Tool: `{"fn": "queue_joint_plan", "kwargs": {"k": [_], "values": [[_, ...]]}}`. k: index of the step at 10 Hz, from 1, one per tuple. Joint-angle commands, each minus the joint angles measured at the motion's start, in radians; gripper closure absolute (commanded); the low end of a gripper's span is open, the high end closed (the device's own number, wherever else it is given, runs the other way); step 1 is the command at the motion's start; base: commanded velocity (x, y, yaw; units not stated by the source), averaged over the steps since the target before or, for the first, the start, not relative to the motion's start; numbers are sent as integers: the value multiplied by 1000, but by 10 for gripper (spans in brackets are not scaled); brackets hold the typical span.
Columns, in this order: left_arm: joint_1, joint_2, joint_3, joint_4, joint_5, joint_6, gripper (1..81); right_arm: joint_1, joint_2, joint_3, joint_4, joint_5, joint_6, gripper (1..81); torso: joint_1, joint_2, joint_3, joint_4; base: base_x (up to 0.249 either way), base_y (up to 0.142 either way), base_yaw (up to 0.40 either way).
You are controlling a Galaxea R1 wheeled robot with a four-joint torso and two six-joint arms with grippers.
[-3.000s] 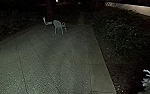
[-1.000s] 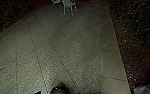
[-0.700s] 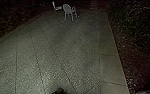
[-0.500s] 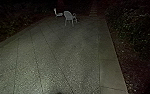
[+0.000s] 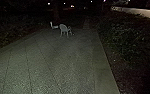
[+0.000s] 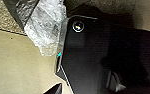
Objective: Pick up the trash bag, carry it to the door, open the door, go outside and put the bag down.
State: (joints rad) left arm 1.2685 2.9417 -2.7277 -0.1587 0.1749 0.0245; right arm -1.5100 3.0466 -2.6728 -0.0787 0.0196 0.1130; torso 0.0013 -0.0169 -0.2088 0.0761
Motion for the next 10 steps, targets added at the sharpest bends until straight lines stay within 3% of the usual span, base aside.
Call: {"fn": "queue_joint_plan", "kwargs": {"k": [1,2,3,4,6,8,9,10], "values": [[35,54,-29,116,9,5,10,21,19,24,-1,-56,1,10,0,0,-3,2,0,0,0],[51,62,-29,125,2,5,10,20,19,22,-1,-55,1,10,-1,0,26,-21,0,0,0],[70,70,-37,130,-41,5,10,20,19,22,-1,-40,2,10,-1,-2,34,-33,0,0,0],[90,80,-47,131,-74,5,10,20,19,22,-1,-36,2,10,-1,-2,42,-36,0,0,0],[131,120,-84,159,-90,6,10,18,20,22,-1,-35,2,10,-1,-2,40,-37,0,0,0],[141,149,-123,157,-97,5,10,17,22,24,-4,-35,2,10,-1,-2,41,-37,0,0,0],[141,149,-126,156,-97,3,10,15,23,22,-6,-35,2,10,-1,-2,122,-37,0,0,0],[141,146,-126,154,-98,3,10,15,22,22,-6,-35,2,10,-1,-2,145,-37,0,0,0]]}}
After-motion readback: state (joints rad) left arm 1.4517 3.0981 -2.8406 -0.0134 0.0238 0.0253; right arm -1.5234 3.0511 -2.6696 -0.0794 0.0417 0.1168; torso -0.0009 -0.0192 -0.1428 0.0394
